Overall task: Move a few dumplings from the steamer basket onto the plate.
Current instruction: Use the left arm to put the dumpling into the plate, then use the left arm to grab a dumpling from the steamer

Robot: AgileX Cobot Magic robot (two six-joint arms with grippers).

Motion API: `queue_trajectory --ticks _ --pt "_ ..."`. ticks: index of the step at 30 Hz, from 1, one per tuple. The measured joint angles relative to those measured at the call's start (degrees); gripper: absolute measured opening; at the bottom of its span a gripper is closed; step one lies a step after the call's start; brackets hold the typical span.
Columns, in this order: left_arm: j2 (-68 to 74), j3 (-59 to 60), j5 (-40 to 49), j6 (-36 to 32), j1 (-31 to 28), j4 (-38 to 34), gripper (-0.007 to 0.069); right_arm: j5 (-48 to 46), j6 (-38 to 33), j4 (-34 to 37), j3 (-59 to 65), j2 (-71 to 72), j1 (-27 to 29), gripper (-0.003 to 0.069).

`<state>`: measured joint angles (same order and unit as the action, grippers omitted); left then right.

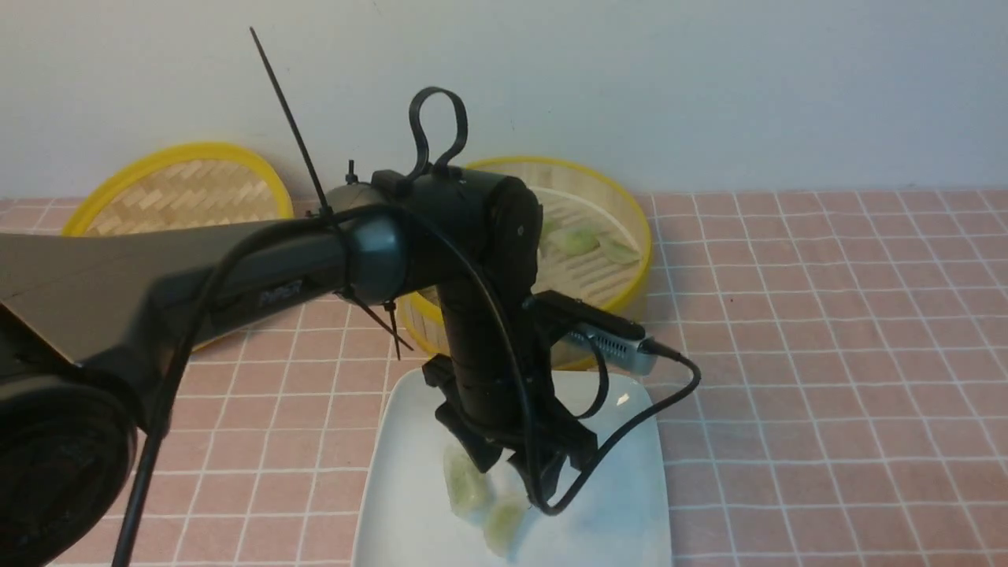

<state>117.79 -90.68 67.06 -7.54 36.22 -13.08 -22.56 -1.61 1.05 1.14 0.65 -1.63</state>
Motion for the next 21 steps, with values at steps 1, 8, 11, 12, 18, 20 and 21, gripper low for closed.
queue_trajectory --ticks 1,8,11,12,18,20,21 --pt "0.0 -1.78 0.12 0.0 0.0 1.15 0.0479 0.0 0.0 0.0 0.0 0.0 0.0 -0.0015" --pt "0.48 -16.05 -7.28 8.74 -5.2 14.18 0.0258 0.0 -0.07 0.0 0.0 0.0 0.0 -0.0015" --pt "2.35 -20.74 -12.09 10.03 -9.35 15.64 0.0115 0.0 -0.12 0.0 0.0 0.0 0.0 -0.0015" --pt "3.17 -21.95 -12.85 10.03 -10.27 15.98 0.007 0.0 -0.12 0.0 0.0 0.0 0.0 -0.0015" --pt "11.38 -28.48 -14.14 10.17 -12.57 16.5 0.0037 0.0 -0.12 0.0 0.0 0.0 0.0 -0.0015" --pt "12.89 -29.18 -14.76 10.17 -12.57 16.5 0.0062 0.0 -0.12 0.0 0.0 0.0 0.0 -0.0015" --pt "14.64 -29.8 -15.27 10.17 -12.57 16.5 0.0115 0.0 -0.12 0.0 0.0 0.0 0.0 -0.0015"
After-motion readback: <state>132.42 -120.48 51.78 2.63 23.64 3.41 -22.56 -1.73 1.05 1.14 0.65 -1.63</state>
